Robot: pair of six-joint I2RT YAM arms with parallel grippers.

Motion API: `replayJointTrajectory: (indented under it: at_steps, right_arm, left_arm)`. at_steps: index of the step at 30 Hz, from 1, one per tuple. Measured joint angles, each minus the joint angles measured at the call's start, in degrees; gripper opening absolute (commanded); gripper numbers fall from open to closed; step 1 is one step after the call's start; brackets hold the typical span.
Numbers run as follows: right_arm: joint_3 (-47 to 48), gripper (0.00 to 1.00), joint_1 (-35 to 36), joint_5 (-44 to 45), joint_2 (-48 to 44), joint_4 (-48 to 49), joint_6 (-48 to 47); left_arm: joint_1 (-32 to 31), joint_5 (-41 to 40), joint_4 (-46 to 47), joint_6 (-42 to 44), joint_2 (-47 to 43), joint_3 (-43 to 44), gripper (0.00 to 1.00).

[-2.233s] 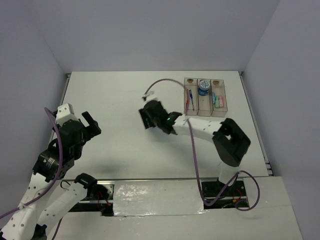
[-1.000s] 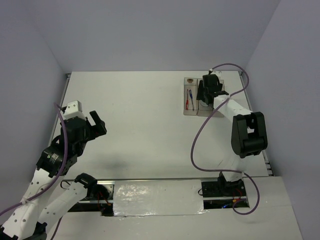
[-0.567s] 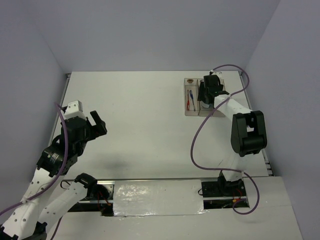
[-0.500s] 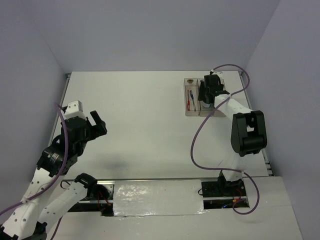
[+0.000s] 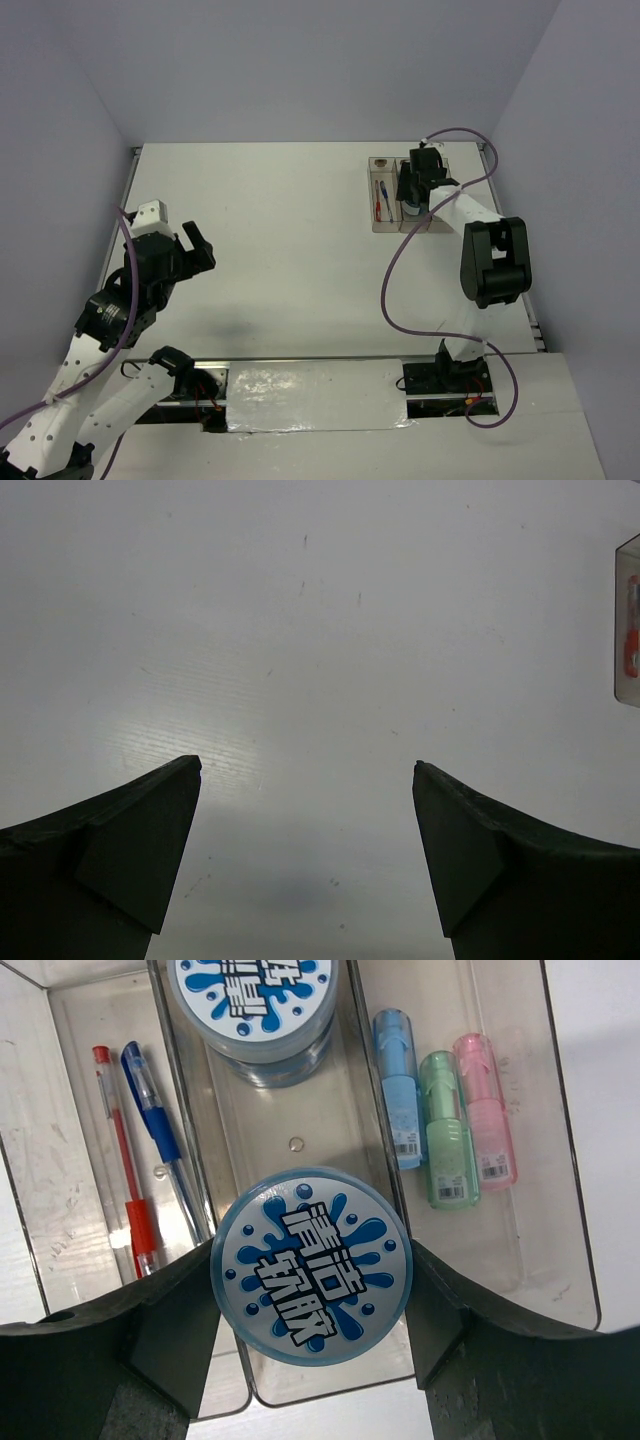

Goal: Sort the stationery into containers
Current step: Place the stationery in the storage box, then reset both arms

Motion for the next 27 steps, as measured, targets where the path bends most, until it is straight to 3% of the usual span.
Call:
replayJointTrajectory:
  at_steps: [4,5,19,23,27]
  right_arm:
    - [0.9,0.71,0.0,-0.7,0.7,-0.4,-0.2]
    - [1.0,0.99,0.0,-0.9,0.7,-0.5,-0.2]
    - [3.5,1.00,0.5,-2.4,-2.1,-2.3,-0.4]
    - [-2.9,1.00,3.5,-3.2,-12.7,-2.1,-0.3]
    - [-10.1,1.00,12.8,-3.3,-27.1,-1.2,-0.6]
  left_arm:
    - [0.0,0.3,0.0,0.0,0.0,0.0,0.99]
    - [0.0,0.3,0.0,0.0,0.0,0.0,0.99]
    - [0.2,0.5,0.3,0.2,0.2,0.0,0.99]
    - [2.7,-0.1,0.2,0.0,1.6,0.0,0.99]
    - [8.8,0.1,0.0,-0.1,4.2,0.0,0.99]
